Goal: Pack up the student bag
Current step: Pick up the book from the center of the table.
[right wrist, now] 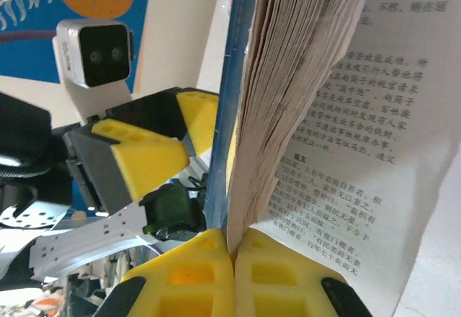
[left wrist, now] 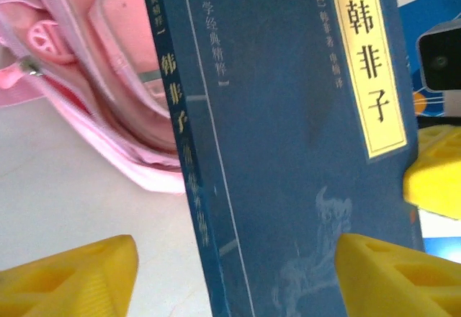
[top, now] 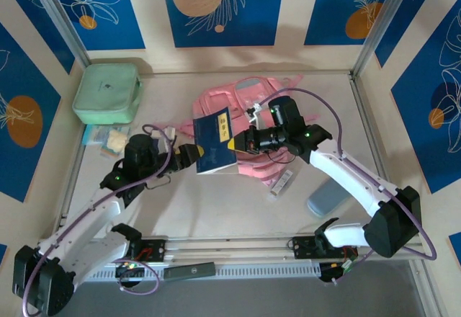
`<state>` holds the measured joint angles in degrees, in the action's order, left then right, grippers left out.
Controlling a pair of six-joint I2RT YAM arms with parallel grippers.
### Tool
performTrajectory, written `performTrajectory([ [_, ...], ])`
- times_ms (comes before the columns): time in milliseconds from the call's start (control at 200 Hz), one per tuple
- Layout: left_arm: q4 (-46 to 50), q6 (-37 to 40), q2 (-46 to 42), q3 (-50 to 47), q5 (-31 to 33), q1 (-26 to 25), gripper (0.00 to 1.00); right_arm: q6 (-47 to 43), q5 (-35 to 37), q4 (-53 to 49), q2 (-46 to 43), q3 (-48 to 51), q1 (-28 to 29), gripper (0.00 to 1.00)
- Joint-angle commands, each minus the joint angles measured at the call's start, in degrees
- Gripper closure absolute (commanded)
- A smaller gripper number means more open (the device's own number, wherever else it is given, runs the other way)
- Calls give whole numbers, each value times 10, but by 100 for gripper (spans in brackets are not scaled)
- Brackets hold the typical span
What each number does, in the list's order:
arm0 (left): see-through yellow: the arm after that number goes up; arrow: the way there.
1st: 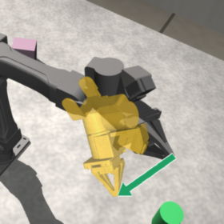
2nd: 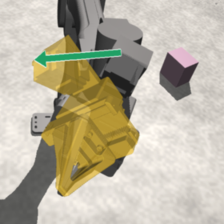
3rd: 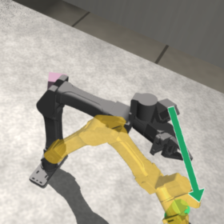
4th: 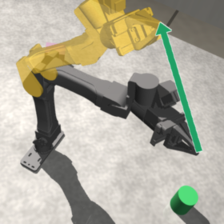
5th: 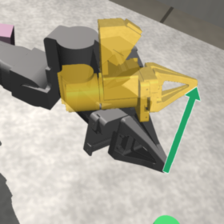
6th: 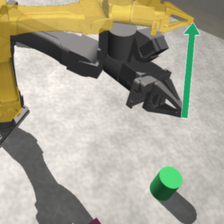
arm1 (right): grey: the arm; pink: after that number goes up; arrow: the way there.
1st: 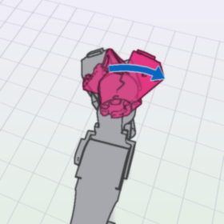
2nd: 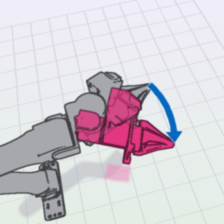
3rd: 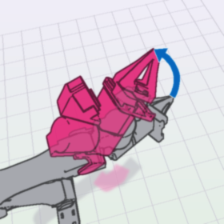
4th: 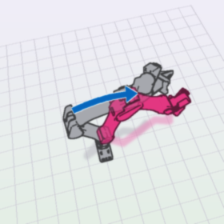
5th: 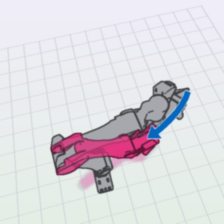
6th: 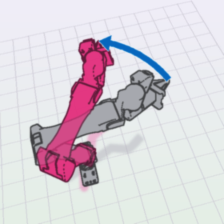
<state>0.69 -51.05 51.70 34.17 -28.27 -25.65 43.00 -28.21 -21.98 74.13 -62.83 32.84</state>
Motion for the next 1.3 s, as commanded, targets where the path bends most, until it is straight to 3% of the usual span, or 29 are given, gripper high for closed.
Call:
performTrajectory([
  [0,-114,-44,26,-2,-45,-7,33,16,-62,50,-13,19,-7,100],
  [160,-173,-70,49,-4,-46,-21,41,16,-56,64,-6,33,-8,100],
  [285,-189,-84,51,-4,-35,-26,56,21,-53,65,0,50,-19,100],
  [505,-182,-85,70,11,-31,-37,92,9,-46,59,-4,63,-21,98],
  [570,-186,-92,70,15,-22,-37,100,9,-43,50,-11,67,-27,86],
  [665,-208,-99,71,20,-16,-38,100,-2,-17,10,-24,69,-37,50],
  [725,-226,-110,72,21,-13,-38,100,-11,-6,-18,-27,67,-42,33],
  [885,-292,-142,86,24,-1,-49,100,19,-64,-1,-5,67,-44,14],
  [985,-321,-147,98,25,11,-57,100,32,-93,16,24,61,-32,13],
  [1095,-316,-143,111,30,10,-59,100,88,-148,132,24,82,-21,17],
  [1226,-252,-111,102,30,39,-57,100,111,-156,171,-2,95,-28,30],
  [1296,-236,-107,101,34,42,-58,100,122,-151,184,-12,112,-40,46],
])
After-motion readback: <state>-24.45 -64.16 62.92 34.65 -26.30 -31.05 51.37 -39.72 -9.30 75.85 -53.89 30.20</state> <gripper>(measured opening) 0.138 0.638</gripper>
